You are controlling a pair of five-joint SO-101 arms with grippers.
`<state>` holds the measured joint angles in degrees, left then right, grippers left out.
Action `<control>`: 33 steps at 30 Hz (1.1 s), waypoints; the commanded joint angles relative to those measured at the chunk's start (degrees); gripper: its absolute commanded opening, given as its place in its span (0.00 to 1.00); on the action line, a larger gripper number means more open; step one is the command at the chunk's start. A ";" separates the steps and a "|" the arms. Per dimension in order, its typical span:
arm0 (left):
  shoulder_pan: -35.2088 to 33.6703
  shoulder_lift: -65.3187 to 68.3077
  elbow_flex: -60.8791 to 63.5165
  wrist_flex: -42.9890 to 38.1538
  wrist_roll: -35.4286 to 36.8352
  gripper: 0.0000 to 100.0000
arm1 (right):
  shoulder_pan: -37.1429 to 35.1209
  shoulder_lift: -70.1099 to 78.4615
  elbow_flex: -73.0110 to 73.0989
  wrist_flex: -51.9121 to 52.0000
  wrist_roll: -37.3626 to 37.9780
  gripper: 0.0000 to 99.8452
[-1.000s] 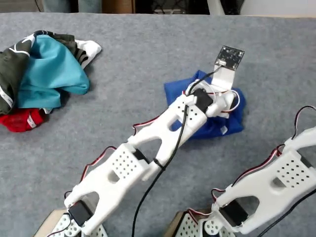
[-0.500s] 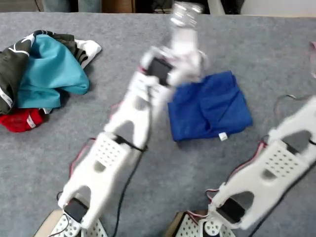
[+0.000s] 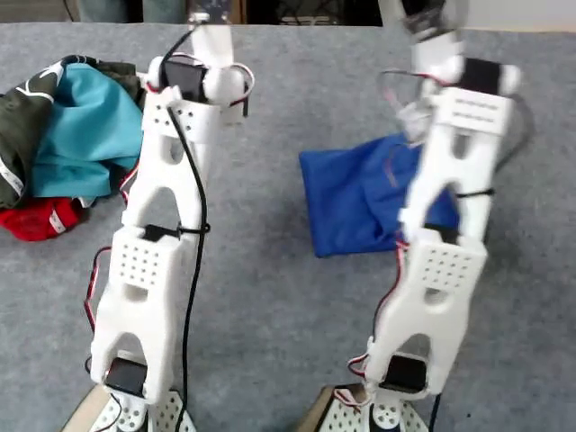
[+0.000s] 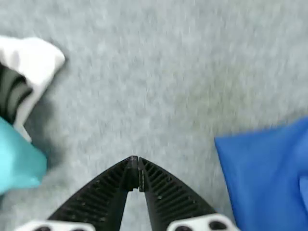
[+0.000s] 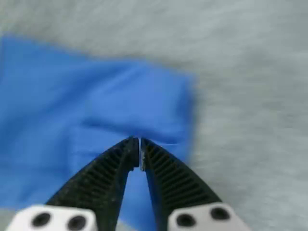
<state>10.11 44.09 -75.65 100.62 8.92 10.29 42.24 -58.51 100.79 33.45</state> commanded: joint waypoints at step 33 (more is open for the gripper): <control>1.80 -48.88 116.26 -64.35 2.73 0.03 | 10.02 -6.99 24.75 0.00 4.22 0.01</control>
<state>12.13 -2.59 41.01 37.05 11.30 15.91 39.87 -31.52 98.24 35.74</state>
